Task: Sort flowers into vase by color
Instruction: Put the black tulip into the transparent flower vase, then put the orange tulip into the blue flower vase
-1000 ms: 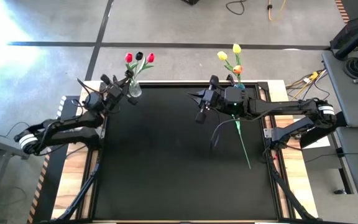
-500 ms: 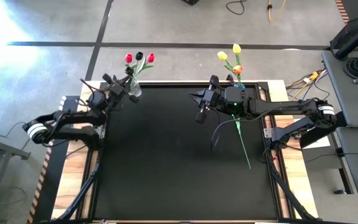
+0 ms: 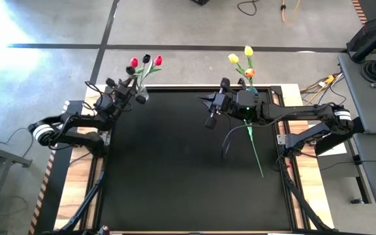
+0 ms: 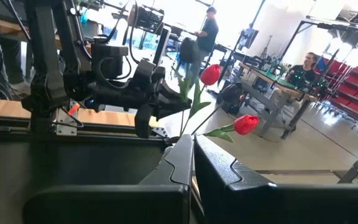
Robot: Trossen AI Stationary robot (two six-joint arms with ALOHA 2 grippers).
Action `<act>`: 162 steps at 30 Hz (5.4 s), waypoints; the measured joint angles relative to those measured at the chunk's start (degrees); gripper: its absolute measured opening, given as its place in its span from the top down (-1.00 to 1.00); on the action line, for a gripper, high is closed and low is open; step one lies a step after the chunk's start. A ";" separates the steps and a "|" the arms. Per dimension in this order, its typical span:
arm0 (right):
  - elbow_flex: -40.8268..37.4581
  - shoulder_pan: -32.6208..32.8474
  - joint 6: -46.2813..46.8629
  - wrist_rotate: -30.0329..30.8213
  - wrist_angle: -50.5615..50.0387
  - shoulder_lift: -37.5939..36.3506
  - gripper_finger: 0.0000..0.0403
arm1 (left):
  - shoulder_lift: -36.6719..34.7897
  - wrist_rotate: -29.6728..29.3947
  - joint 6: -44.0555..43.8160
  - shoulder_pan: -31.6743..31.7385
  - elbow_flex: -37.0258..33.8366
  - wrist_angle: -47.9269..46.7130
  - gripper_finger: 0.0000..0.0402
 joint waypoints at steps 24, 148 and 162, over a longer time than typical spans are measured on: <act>0.00 0.00 0.20 0.00 -0.45 0.00 0.95 | -2.68 -0.56 -1.48 -0.11 0.00 -4.48 0.27; -15.13 11.11 77.63 7.05 -78.15 -13.48 0.36 | -43.35 34.40 -20.38 -2.14 -6.88 -47.10 0.22; -32.29 2.90 79.20 5.91 -63.61 -16.87 0.43 | -43.04 40.90 -22.44 -2.19 -9.56 -40.96 0.78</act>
